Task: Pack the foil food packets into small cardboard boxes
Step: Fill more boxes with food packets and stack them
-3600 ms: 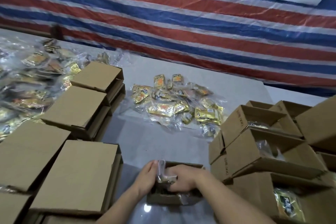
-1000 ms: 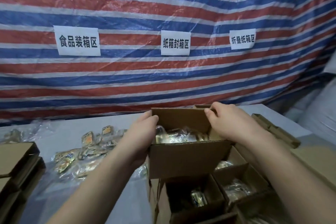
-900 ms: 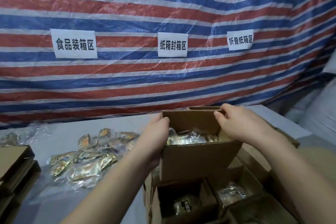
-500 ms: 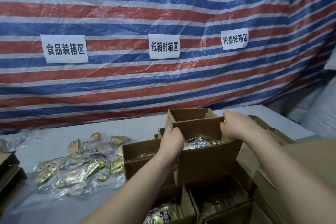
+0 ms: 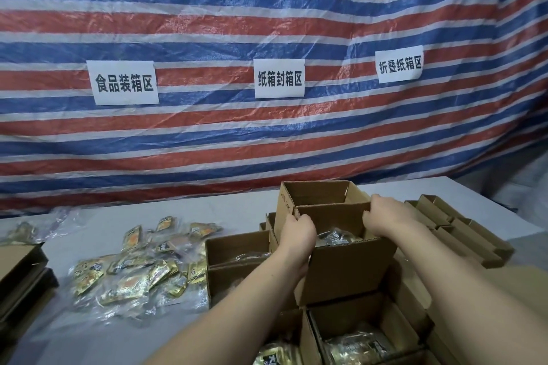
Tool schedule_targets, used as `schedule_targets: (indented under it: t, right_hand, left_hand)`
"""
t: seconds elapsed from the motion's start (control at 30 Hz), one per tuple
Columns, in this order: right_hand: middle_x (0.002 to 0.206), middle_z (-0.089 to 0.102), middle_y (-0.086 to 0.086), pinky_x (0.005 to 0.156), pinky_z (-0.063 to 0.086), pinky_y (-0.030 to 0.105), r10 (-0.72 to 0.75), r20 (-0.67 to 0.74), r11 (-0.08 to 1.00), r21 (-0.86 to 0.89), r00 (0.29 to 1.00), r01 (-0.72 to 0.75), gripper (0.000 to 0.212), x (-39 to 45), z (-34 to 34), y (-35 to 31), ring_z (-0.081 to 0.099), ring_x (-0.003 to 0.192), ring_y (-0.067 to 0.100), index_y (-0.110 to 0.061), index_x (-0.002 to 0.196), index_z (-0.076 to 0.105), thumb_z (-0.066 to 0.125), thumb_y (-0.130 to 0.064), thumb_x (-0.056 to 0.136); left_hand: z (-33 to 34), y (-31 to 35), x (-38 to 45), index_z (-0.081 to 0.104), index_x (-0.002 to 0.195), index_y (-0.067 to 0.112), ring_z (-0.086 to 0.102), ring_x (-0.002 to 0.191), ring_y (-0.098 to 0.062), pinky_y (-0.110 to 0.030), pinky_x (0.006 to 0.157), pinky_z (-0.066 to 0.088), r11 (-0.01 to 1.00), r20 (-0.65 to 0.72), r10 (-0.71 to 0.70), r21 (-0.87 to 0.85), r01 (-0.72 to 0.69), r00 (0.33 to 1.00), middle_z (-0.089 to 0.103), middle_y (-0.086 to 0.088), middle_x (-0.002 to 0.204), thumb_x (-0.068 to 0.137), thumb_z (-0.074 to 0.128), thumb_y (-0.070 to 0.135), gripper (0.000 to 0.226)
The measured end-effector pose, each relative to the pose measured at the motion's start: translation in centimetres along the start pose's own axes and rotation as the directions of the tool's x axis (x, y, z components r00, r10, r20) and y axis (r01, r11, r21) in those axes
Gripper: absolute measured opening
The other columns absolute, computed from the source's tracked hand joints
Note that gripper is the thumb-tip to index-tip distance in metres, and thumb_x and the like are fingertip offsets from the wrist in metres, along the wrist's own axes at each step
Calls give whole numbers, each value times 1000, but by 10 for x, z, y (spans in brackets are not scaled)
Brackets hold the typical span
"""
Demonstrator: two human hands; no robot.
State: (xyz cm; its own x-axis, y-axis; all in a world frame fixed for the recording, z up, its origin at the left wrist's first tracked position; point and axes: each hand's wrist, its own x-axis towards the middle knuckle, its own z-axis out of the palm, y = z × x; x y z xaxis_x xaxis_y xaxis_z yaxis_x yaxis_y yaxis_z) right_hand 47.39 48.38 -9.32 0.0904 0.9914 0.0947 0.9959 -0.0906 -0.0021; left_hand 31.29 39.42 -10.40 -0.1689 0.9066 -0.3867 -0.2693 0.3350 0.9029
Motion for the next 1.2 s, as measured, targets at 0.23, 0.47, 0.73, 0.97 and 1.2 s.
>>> schedule_targets:
  t: [0.23, 0.47, 0.73, 0.97, 1.2]
  right_hand:
    - [89, 57, -1, 57, 49, 26, 17, -1, 1000, 2, 1000, -17, 18, 2, -6, 3, 59, 75, 14, -20, 116, 54, 50, -20, 99]
    - [112, 62, 6, 58, 49, 25, 54, 31, 997, 56, 998, -56, 36, -8, -7, 0, 60, 82, 15, -17, 136, 47, 49, -26, 101]
    - [92, 56, -3, 69, 56, 34, -168, -343, 943, 218, 924, 253, 14, -32, -62, -77, 57, 78, 15, -20, 104, 51, 55, -31, 96]
    - [82, 62, -11, 60, 52, 31, -495, -286, 643, 514, 820, 567, 15, -106, -71, -224, 60, 74, 10, -31, 88, 60, 52, -41, 96]
    - [90, 64, -9, 64, 45, 30, -693, -123, 556, 536, 711, 635, 18, -158, -29, -333, 59, 79, 9, -27, 99, 63, 50, -39, 96]
  left_hand:
    - [-2, -2, -1, 24, 150, 26, 43, 132, -31, -52, 108, 41, 998, 5, 44, -38, -44, 999, 42, -9, 146, 103, 37, 27, 49]
    - [-16, -5, -5, 23, 150, 24, 45, 132, -31, -51, 108, 41, 999, 84, 24, -45, -21, 996, 42, -9, 148, 96, 51, 46, 65]
    - [-83, 22, -18, 30, 149, 24, 48, 118, -13, -30, 91, 38, 965, 14, 206, 163, -205, 979, 44, -1, 144, 102, 32, 51, 54]
    - [-221, 30, -56, 53, 108, 27, 61, 96, -8, -25, 76, 49, 939, -171, 320, 190, -288, 932, 60, 8, 106, 100, 43, 40, 19]
    - [-370, -25, -78, 62, 97, 21, 65, 84, -12, -31, 73, 48, 972, -451, 230, 156, -178, 862, 67, 3, 102, 97, 46, 33, 20]
